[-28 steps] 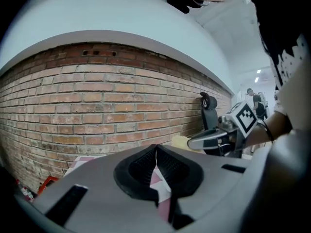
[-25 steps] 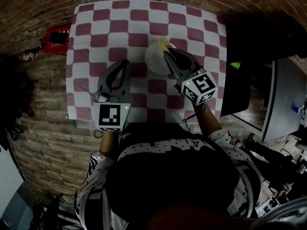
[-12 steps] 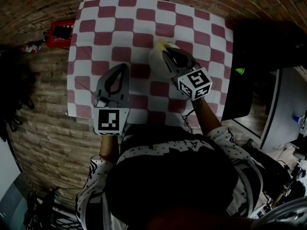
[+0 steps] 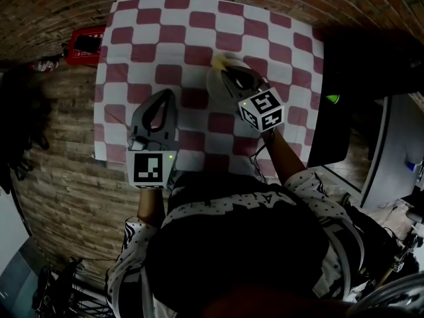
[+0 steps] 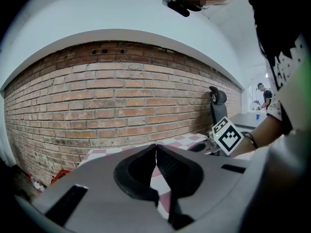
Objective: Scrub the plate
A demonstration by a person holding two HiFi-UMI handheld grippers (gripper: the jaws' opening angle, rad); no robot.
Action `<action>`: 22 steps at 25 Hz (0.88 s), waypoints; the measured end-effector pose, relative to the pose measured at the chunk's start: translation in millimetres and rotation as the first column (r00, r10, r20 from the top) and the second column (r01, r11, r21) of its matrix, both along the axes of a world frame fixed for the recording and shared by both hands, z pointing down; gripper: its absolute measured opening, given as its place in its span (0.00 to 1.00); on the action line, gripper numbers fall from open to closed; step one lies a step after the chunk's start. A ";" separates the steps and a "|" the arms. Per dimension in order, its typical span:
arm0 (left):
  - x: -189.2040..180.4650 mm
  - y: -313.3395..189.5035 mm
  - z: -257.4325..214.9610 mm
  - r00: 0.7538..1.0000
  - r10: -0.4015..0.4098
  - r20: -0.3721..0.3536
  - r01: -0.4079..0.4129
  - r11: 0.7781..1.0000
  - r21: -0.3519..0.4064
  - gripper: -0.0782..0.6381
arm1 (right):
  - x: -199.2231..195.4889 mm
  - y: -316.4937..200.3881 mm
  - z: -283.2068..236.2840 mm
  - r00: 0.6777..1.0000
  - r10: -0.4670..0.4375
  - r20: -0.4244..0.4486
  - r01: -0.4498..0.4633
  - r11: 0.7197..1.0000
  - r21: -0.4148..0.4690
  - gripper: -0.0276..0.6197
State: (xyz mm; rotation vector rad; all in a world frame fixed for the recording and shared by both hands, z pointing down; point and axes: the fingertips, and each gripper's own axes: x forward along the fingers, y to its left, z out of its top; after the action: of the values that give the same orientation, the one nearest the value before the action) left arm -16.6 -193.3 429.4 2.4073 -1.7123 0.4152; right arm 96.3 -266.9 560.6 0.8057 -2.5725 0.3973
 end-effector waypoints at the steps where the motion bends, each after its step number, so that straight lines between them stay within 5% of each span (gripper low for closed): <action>1: -0.4 0.3 -0.3 1.000 -0.002 -0.002 0.002 1.000 0.002 0.13 | -1.0 -0.2 2.6 1.000 -0.003 -0.010 0.003 1.000 0.000 0.12; 22: -2.9 5.1 -0.3 1.000 -0.004 0.012 0.004 1.000 -0.005 0.13 | -12.0 11.5 24.8 0.996 -0.044 -0.077 0.039 0.997 -0.065 0.12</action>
State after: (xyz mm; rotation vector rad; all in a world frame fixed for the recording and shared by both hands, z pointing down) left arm -19.6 -188.2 429.1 2.4020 -1.7191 0.4344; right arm 84.2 -255.4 585.4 0.7297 -2.4870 0.4241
